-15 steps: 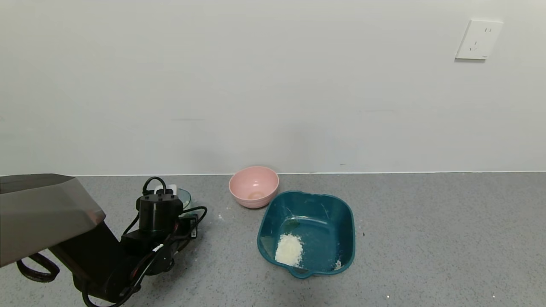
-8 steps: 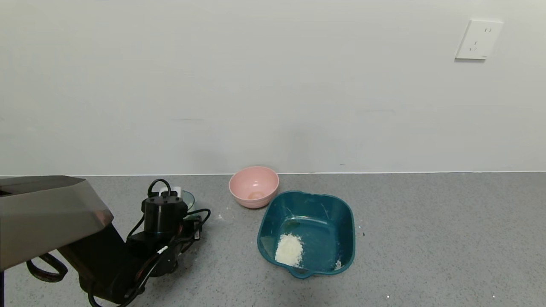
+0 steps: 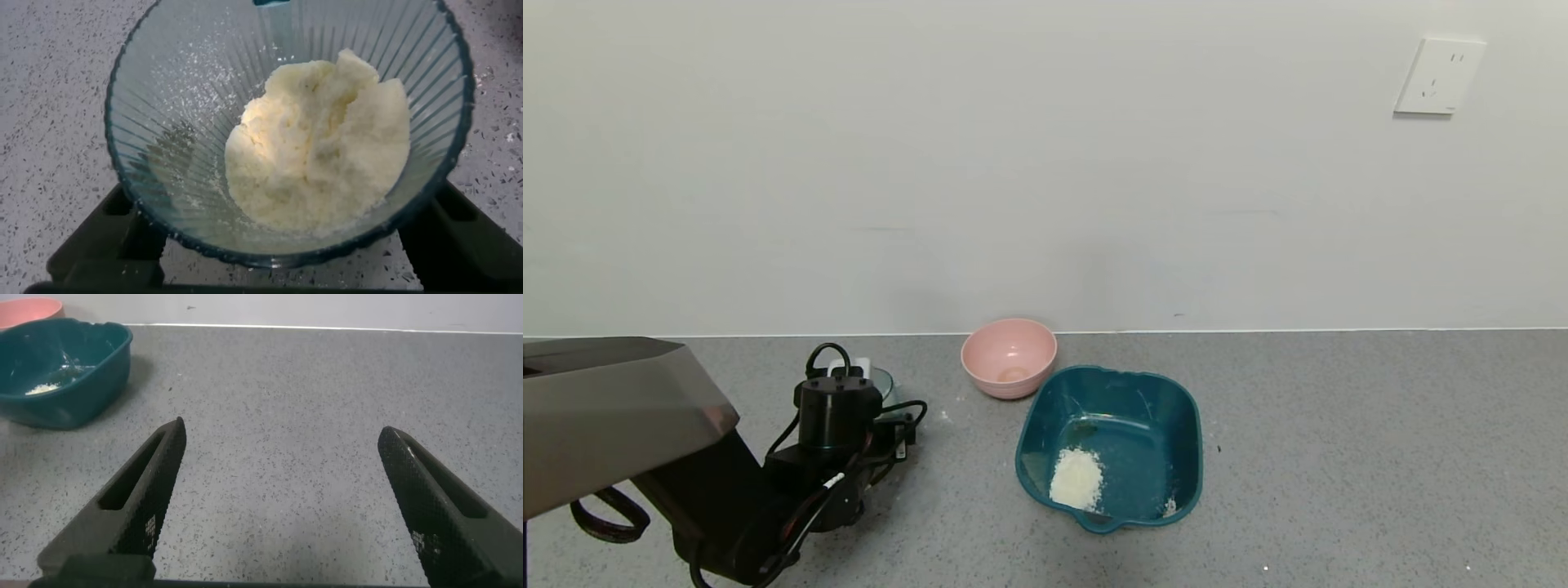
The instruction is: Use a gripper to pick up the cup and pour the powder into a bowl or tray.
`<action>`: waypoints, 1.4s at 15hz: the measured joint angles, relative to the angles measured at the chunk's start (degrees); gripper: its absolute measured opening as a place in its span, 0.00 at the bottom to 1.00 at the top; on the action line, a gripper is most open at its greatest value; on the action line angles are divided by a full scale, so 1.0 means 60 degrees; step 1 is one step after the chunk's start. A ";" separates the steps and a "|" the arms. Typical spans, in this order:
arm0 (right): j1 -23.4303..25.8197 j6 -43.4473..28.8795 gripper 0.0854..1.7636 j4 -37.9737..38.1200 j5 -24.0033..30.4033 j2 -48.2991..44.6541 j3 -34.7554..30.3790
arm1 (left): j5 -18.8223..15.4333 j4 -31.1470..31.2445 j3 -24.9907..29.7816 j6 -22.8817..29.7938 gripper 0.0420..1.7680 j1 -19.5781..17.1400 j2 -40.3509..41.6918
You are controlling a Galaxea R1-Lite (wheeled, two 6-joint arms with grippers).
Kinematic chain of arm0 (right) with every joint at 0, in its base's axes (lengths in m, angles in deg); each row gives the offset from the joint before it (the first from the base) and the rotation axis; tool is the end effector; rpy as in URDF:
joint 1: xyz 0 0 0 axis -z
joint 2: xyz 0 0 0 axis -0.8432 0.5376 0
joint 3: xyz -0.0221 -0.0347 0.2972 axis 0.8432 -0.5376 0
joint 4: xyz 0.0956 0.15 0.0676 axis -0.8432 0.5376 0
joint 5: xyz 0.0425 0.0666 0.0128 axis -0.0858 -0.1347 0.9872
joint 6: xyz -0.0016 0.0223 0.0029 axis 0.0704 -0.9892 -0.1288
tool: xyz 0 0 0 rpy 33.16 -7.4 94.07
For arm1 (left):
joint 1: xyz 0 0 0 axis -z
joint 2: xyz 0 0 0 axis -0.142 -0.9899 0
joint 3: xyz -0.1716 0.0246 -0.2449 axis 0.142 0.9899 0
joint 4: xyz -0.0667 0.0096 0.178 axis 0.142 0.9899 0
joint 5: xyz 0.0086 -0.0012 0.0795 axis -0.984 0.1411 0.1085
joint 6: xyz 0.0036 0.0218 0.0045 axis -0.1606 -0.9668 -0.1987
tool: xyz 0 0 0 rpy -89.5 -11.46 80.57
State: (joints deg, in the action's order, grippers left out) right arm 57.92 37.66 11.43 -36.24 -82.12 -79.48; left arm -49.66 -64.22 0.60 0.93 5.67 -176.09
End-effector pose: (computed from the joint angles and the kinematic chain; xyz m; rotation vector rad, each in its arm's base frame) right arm -0.0229 0.0002 0.0764 0.0168 -0.0070 -0.0077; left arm 0.3146 -0.0662 0.0345 0.0671 0.4514 0.2828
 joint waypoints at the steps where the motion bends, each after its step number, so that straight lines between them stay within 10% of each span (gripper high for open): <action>1: 0.0000 0.0000 0.97 0.0000 0.0000 0.0000 0.0000 | 0.0000 0.0000 0.0073 -0.0006 0.91 0.0008 0.0045; 21: 0.0008 0.0000 0.97 0.0000 0.0000 0.0000 0.0000 | -0.0016 0.0201 0.2977 -0.0884 0.96 0.0051 0.4966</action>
State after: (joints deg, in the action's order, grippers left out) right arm 57.97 37.66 11.43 -36.24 -82.12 -79.48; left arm -49.76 -63.02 18.46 -4.38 5.98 -146.29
